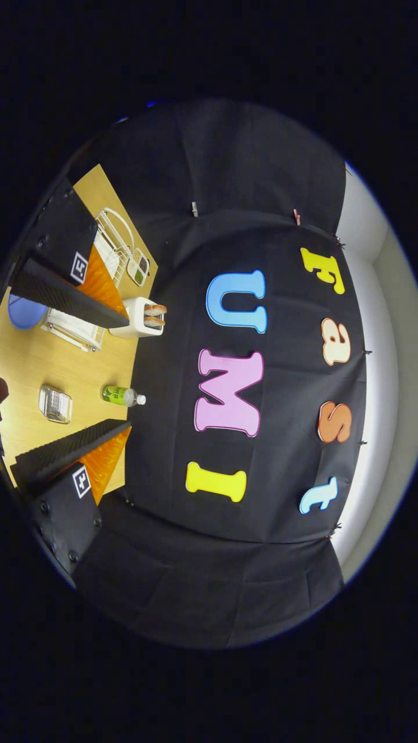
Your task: Take the plate from the dish rack, then take the spoon from the basket and place it into the plate.
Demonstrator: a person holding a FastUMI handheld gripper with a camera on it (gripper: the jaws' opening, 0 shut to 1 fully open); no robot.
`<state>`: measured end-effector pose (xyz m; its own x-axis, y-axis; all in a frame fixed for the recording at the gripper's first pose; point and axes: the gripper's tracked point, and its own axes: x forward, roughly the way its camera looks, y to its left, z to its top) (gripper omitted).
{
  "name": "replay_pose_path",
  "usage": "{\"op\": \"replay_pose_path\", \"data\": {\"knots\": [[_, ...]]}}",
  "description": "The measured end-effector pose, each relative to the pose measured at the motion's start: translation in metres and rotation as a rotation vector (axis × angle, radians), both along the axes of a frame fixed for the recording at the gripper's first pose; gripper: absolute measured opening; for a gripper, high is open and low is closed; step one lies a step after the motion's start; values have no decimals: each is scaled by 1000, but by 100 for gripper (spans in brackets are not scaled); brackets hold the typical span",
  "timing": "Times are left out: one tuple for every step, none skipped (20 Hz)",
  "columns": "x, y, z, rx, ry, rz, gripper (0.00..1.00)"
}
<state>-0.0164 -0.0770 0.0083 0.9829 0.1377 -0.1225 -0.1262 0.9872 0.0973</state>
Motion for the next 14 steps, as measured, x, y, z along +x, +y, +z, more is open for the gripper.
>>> {"op": "replay_pose_path", "data": {"knots": [[-3,-4,4,-9,-14,0,97],[-7,-7,7,-16,-26,3,97],[-13,-10,10,-18,-38,3,97],[-14,-12,12,-17,-46,5,97],[-12,-14,12,-14,-55,3,97],[-12,-18,13,-9,-58,-2,97],[-12,-20,12,-2,-59,-3,97],[-12,-21,12,7,-60,-2,97],[-13,-24,13,15,-64,-3,97],[-13,-27,13,22,-67,-4,97],[-13,-28,11,27,-69,3,97],[-14,-29,10,29,-72,10,97],[-14,-29,9,29,-72,23,97],[-14,-30,6,26,-66,32,97]]}}
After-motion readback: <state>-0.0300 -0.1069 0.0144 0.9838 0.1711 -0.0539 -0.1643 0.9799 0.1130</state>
